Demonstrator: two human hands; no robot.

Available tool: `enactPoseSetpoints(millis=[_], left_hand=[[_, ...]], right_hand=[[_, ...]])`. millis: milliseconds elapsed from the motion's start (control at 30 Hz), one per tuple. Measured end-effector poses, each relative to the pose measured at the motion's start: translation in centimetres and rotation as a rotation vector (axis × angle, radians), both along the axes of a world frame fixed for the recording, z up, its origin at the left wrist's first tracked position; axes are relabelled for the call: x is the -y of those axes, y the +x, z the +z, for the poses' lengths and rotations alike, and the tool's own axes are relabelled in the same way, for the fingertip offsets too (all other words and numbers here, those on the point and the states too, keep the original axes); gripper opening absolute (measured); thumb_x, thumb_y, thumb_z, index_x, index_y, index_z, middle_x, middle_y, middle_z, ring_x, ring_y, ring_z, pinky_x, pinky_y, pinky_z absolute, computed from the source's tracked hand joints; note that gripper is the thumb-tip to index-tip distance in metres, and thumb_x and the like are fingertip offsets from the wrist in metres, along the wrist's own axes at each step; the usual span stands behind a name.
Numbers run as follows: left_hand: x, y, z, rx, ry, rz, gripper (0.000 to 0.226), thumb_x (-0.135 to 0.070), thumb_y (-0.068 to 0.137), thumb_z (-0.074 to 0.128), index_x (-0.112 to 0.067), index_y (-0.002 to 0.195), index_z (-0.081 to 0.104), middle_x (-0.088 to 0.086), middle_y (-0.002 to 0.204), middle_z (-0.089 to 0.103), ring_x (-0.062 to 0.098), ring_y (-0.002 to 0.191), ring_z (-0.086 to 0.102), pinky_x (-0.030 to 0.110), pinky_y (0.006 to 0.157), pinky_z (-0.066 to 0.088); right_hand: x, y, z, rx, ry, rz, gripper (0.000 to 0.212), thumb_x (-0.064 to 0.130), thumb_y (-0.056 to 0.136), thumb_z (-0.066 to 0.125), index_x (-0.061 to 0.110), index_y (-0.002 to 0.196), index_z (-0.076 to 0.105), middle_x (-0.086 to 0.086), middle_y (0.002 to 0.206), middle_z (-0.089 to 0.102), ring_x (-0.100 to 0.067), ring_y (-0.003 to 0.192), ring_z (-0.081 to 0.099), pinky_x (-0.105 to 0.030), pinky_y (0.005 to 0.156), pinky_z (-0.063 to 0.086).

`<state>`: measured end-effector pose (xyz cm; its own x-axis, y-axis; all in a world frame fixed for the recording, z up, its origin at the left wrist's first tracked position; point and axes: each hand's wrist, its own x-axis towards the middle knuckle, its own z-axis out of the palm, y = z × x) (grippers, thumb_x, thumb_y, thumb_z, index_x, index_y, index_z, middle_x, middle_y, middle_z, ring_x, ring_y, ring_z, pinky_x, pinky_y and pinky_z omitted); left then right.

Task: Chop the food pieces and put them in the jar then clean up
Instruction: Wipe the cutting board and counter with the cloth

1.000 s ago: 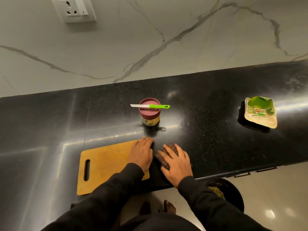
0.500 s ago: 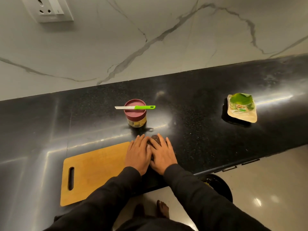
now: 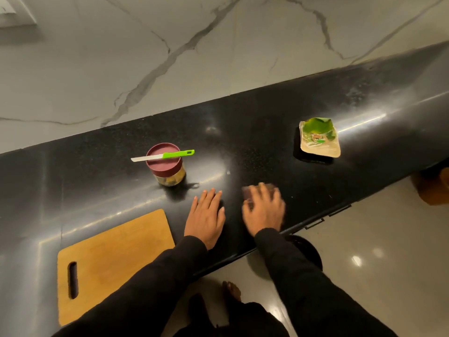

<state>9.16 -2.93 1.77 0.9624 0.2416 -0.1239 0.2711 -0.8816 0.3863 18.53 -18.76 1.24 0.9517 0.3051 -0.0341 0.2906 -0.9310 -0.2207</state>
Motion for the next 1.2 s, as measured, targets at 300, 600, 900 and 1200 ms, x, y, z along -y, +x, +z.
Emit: enactPoseSetpoints(millis=[300, 600, 900, 1200], left_hand=[[0.6, 4.4, 0.4, 0.114, -0.087, 0.159, 0.061, -0.042, 0.1, 0.02, -0.018, 0.155, 0.033, 0.005, 0.164, 0.026, 0.022, 0.153, 0.015, 0.043, 0.124, 0.007], [9.6, 10.8, 0.3, 0.029, -0.065, -0.168, 0.054, -0.039, 0.108, 0.025, -0.022, 0.159, 0.02, 0.001, 0.167, 0.012, 0.018, 0.155, 0.0, 0.04, 0.124, -0.004], [10.7, 11.2, 0.8, 0.07, -0.083, -0.159, 0.055, -0.043, 0.107, 0.021, -0.025, 0.159, 0.02, -0.001, 0.168, 0.01, 0.014, 0.154, -0.003, 0.037, 0.124, -0.006], [4.7, 7.8, 0.6, 0.1, -0.105, 0.22, 0.058, -0.043, 0.104, 0.02, -0.02, 0.157, 0.027, 0.002, 0.167, 0.016, 0.018, 0.155, 0.006, 0.041, 0.126, 0.004]], right_hand=[[-3.6, -0.5, -0.7, 0.016, 0.118, 0.332, 0.052, 0.046, 0.09, 0.053, 0.029, 0.14, 0.052, 0.003, 0.152, 0.043, -0.034, 0.142, 0.031, -0.052, 0.113, 0.032], [8.7, 6.4, -0.6, 0.016, 0.089, -0.177, 0.057, 0.046, 0.086, 0.064, 0.033, 0.141, 0.05, 0.003, 0.153, 0.044, -0.036, 0.143, 0.032, -0.056, 0.114, 0.03], [23.2, 8.5, -0.5, -0.085, 0.322, -0.787, 0.038, 0.036, 0.099, 0.055, 0.025, 0.136, 0.053, -0.005, 0.14, 0.054, -0.035, 0.117, 0.048, -0.048, 0.098, 0.041], [7.8, 0.9, 0.1, 0.034, 0.224, 0.463, 0.052, 0.041, 0.093, 0.052, 0.033, 0.143, 0.049, 0.01, 0.152, 0.044, -0.025, 0.144, 0.031, -0.047, 0.111, 0.035]])
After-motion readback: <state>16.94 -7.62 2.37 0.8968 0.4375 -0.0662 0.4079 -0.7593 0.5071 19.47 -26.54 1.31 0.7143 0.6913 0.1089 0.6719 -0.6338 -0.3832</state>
